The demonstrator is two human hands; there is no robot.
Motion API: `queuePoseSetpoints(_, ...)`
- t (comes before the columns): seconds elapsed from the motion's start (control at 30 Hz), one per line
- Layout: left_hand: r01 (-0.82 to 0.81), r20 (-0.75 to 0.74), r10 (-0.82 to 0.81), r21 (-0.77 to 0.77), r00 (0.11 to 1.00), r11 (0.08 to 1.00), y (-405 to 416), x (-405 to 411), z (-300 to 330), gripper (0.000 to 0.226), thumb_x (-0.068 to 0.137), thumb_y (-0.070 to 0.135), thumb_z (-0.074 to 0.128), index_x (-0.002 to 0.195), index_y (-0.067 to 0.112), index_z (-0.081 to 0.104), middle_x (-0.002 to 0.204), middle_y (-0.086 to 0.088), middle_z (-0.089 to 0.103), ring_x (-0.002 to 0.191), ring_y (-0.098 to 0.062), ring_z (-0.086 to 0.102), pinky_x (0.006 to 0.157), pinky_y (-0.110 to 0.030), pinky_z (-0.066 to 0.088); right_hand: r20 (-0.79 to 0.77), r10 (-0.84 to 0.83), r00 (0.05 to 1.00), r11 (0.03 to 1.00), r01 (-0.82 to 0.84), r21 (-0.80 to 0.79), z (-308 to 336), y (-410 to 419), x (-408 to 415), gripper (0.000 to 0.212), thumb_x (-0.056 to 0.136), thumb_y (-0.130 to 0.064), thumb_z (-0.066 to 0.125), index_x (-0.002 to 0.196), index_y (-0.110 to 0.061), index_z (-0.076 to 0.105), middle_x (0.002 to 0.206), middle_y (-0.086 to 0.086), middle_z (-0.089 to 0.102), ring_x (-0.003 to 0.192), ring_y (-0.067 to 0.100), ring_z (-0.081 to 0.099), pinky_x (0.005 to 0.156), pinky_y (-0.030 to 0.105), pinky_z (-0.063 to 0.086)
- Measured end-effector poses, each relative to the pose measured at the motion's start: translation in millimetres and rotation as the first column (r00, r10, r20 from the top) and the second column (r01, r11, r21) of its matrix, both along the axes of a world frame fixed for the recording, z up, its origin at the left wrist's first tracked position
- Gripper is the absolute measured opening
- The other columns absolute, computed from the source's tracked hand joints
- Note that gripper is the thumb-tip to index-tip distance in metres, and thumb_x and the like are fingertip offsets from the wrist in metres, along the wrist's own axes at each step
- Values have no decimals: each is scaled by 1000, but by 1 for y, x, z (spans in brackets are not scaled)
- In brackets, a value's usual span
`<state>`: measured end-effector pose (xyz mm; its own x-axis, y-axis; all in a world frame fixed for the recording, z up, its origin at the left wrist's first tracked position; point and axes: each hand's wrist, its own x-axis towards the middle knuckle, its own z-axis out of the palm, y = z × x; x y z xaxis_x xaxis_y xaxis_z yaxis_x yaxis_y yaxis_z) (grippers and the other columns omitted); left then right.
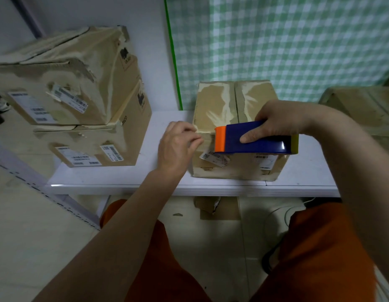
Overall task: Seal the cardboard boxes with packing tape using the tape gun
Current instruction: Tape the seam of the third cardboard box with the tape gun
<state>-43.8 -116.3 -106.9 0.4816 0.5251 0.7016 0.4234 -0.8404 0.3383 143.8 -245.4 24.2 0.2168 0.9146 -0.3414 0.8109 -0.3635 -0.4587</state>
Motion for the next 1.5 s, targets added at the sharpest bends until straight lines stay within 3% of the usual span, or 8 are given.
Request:
queuePoseSetpoints(0.13, 131, -125, -126, 36, 984, 991, -8, 17, -21, 34, 93, 19, 50, 119, 4, 66, 119, -11, 67, 114, -26, 60, 106, -38, 40, -2, -6, 1000, 1000, 6, 8, 1, 0, -1, 54, 65, -62, 66, 77, -10, 67, 69, 3, 66, 64, 17, 62, 59, 27, 43)
queuePoseSetpoints(0.27, 76, -139, -65, 81, 988, 994, -4, 18, -34, 37, 96, 18, 45, 128, 4, 59, 128, -11, 61, 123, -25, 54, 113, -36, 27, 5, -21, 1000, 1000, 20, 22, -3, -1, 2, 62, 58, -68, 65, 80, -10, 68, 72, 4, 67, 68, 20, 64, 63, 29, 47)
queuePoseSetpoints(0.53, 54, -101, -37, 166, 994, 985, 0, 20, -40, 37, 93, 17, 55, 126, 1, 59, 127, -14, 62, 119, -27, 56, 115, -29, 24, 54, -118, 992, 990, 122, -73, 7, -38, 42, 51, 63, -59, 71, 85, -13, 70, 75, 3, 70, 68, 18, 68, 56, 26, 46)
queuePoseSetpoints(0.8, -14, -299, 57, 146, 953, 989, -13, 23, -23, 63, 88, 46, 60, 135, 5, 51, 139, -12, 53, 132, -25, 46, 118, -38, 11, 51, -133, 990, 991, 133, 3, -4, -38, 45, 51, 69, -58, 72, 82, -9, 68, 71, 7, 70, 62, 21, 68, 49, 23, 44)
queuePoseSetpoints(0.97, 140, -239, -101, 153, 966, 978, -39, 54, -17, 45, 97, 24, 42, 135, 2, 51, 138, -14, 52, 133, -25, 44, 114, -41, 29, 67, -127, 990, 991, 125, 37, -4, -39, 45, 48, 73, -56, 71, 82, -9, 67, 69, 4, 67, 60, 16, 63, 55, 26, 47)
queuePoseSetpoints(1.1, 57, -250, -16, 160, 968, 986, -37, 67, -28, 44, 97, 27, 37, 133, 8, 54, 132, -8, 59, 126, -23, 52, 107, -40, 36, 92, -119, 989, 993, 118, 15, -6, -38, 45, 48, 73, -57, 70, 82, -11, 66, 74, 4, 65, 67, 17, 61, 57, 26, 44)
queuePoseSetpoints(1.3, 40, -227, 1, 173, 974, 984, -27, 68, -37, 46, 95, 34, 41, 136, 14, 52, 135, -3, 58, 126, -19, 52, 103, -34, 34, 79, -102, 992, 994, 105, -42, -5, -45, 54, 47, 70, -58, 70, 85, -14, 67, 76, 3, 67, 68, 17, 64, 62, 27, 48)
queuePoseSetpoints(1.5, 30, -211, 2, 152, 978, 988, -26, 68, -35, 47, 93, 35, 46, 133, 14, 55, 132, -3, 60, 122, -22, 55, 100, -34, 35, 139, -194, 971, 978, 203, -57, 4, -83, 92, 65, 48, -69, 66, 81, -13, 70, 71, 9, 72, 66, 24, 70, 60, 32, 51)
